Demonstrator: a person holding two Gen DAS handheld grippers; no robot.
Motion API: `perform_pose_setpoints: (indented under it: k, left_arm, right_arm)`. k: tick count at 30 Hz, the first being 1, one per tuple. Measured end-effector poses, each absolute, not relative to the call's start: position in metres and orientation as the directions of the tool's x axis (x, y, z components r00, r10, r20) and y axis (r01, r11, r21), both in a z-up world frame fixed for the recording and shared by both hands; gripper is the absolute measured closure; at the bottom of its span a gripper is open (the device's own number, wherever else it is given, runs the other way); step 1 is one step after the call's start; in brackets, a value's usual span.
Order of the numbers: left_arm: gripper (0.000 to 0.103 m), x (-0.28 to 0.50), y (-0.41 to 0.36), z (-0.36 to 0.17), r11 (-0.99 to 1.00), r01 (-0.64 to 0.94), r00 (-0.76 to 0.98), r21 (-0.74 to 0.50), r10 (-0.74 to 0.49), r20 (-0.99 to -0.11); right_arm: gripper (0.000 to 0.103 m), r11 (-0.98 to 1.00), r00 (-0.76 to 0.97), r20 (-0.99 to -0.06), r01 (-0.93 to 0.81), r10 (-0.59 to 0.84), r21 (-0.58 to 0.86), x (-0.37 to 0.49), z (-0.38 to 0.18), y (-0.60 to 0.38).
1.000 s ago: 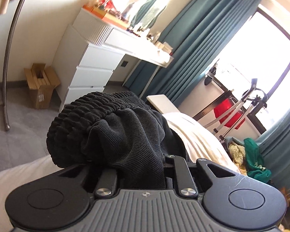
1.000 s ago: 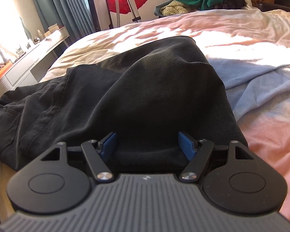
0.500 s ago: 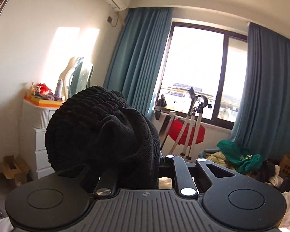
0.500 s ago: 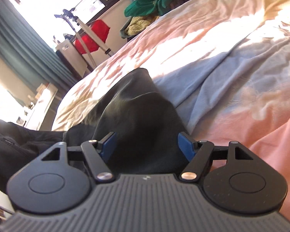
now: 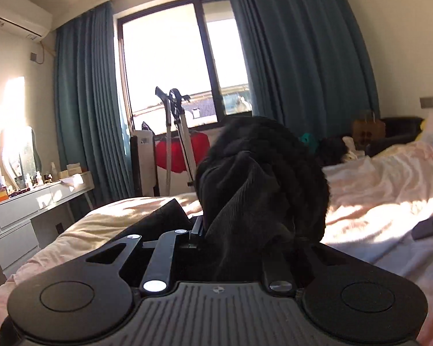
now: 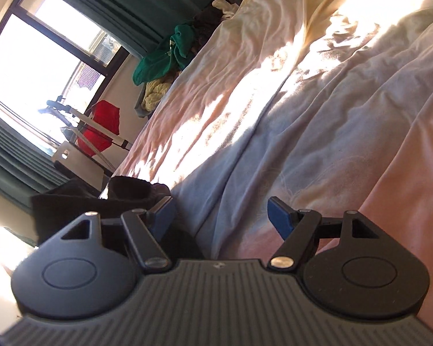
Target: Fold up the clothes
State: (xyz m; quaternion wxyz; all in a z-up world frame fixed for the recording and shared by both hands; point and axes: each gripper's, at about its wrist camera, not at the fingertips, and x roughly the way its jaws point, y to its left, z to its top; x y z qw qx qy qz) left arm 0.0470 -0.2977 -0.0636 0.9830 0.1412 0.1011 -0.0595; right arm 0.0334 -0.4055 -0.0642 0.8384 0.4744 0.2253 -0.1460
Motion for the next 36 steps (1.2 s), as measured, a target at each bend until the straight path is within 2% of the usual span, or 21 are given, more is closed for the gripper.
perform_pose_setpoints:
  k: [3,5,6,7,10,13,15,17,20,23,26,31,34,35,36]
  left_arm:
    - [0.078,0.045,-0.304,-0.074,0.927,0.180,0.965,0.327,-0.103,-0.240]
    - [0.064,0.044,-0.308,-0.082,0.907,0.204,0.960,0.367,-0.112,-0.257]
    - [0.039,0.038,-0.299,-0.086,0.901,0.224,0.953,0.371,-0.123,-0.277]
    - [0.019,0.035,-0.285,-0.086,0.895,0.254,0.941,0.366,-0.142,-0.306]
    - [0.018,0.034,-0.235,-0.080,0.851,0.347,0.906,0.394,-0.196,-0.374]
    - [0.016,0.026,-0.192,-0.072,0.790,0.380,0.900,0.480,-0.197,-0.388]
    - [0.013,0.021,-0.168,-0.070,0.765,0.386,0.896,0.515,-0.177,-0.408]
    - [0.014,0.018,-0.144,-0.069,0.746,0.379,0.894,0.548,-0.143,-0.425]
    - [0.014,0.014,-0.109,-0.071,0.777,0.332,0.896,0.534,-0.084,-0.435]
    - [0.014,0.032,-0.077,-0.075,0.853,0.255,0.870,0.456,0.003,-0.493]
    - [0.014,0.051,-0.048,-0.069,0.933,0.193,0.844,0.303,-0.001,-0.537]
    - [0.015,0.071,-0.013,-0.052,0.993,0.076,0.844,0.091,-0.016,-0.536]
    - [0.015,0.083,0.005,-0.048,0.999,0.034,0.831,-0.015,-0.037,-0.554]
    - [0.015,0.087,0.011,-0.047,0.999,0.020,0.827,-0.051,-0.045,-0.560]
    - [0.015,0.088,0.016,-0.045,0.997,0.010,0.826,-0.078,-0.052,-0.561]
  right_arm:
    - [0.029,0.482,0.873,-0.486,0.410,0.037,0.774,0.039,-0.070,-0.405]
    - [0.029,0.455,0.889,-0.448,0.361,0.095,0.814,0.043,-0.072,-0.403]
    - [0.028,0.447,0.895,-0.430,0.339,0.118,0.828,0.044,-0.071,-0.401]
    - [0.029,0.441,0.900,-0.413,0.318,0.137,0.839,0.046,-0.071,-0.399]
    - [0.029,0.427,0.909,-0.370,0.263,0.191,0.865,0.050,-0.069,-0.393]
    - [0.028,0.394,0.902,-0.360,0.249,0.238,0.885,0.054,-0.071,-0.387]
    - [0.026,0.365,0.889,-0.380,0.276,0.254,0.889,0.056,-0.077,-0.385]
    - [0.019,0.327,0.882,-0.390,0.298,0.266,0.897,0.056,-0.083,-0.385]
    - [0.018,0.274,0.873,-0.384,0.306,0.301,0.912,0.058,-0.091,-0.383]
    - [0.018,0.275,0.865,-0.367,0.282,0.342,0.919,0.064,-0.090,-0.373]
    - [0.018,0.315,0.857,-0.369,0.260,0.359,0.913,0.073,-0.087,-0.361]
    - [0.018,0.416,0.855,-0.408,0.260,0.320,0.871,0.093,-0.082,-0.347]
    - [0.032,0.459,0.864,-0.417,0.261,0.283,0.850,0.097,-0.080,-0.342]
    - [0.044,0.473,0.867,-0.419,0.260,0.270,0.842,0.096,-0.078,-0.341]
    - [0.051,0.493,0.874,-0.411,0.247,0.259,0.835,0.093,-0.074,-0.340]
